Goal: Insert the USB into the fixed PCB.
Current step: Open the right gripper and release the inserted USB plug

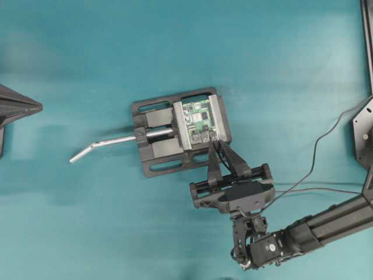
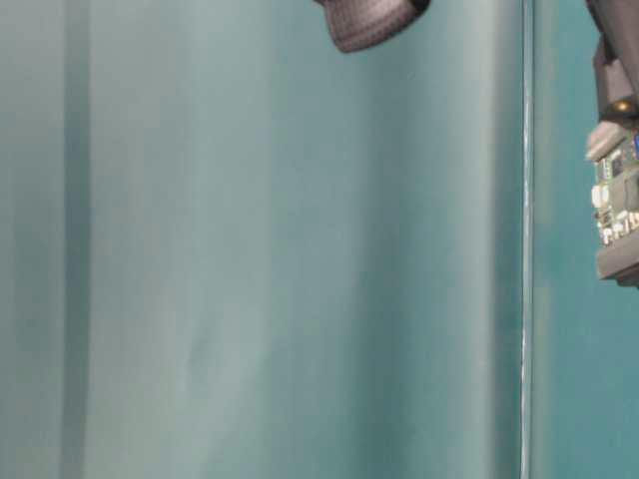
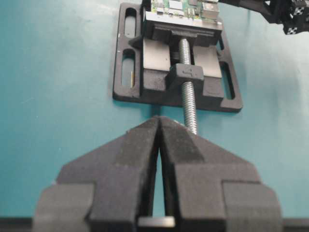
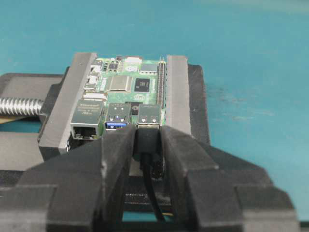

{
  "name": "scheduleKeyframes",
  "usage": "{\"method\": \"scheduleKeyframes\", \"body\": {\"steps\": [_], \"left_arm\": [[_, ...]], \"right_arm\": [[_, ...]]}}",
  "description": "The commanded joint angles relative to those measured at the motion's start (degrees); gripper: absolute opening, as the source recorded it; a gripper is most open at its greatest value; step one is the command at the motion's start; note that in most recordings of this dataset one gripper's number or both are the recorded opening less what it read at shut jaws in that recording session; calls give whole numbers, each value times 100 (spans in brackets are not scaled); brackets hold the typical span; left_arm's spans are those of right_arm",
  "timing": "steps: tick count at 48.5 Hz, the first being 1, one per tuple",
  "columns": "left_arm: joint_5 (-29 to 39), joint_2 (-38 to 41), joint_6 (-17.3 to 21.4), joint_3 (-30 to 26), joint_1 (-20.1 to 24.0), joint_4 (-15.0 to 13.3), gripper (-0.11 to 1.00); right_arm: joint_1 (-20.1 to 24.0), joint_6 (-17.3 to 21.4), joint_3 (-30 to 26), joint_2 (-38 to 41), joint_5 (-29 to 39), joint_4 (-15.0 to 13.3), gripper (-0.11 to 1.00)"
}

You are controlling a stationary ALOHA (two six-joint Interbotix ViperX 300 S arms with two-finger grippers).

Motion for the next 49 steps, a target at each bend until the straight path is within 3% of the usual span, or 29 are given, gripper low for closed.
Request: {"method": "scheduleKeyframes", "body": {"steps": [1,15,27,41,49], "left_arm": [[-26,44,-18,-97,18,18,0],[-26,44,-18,-97,18,9,0],[-26,44,-18,-97,18,9,0],[-26,44,-18,-97,18,18,0],[-26,44,-18,-97,18,18,0]], "right_arm": [[62,-9,-70,-185,-26,-9,31],[105,-9,-114,-211,-26,26,41],[167,-53,-114,-220,-18,35,43],[316,-545,62,-492,35,35,59],[431,-677,396,-853,439,26,60]]}}
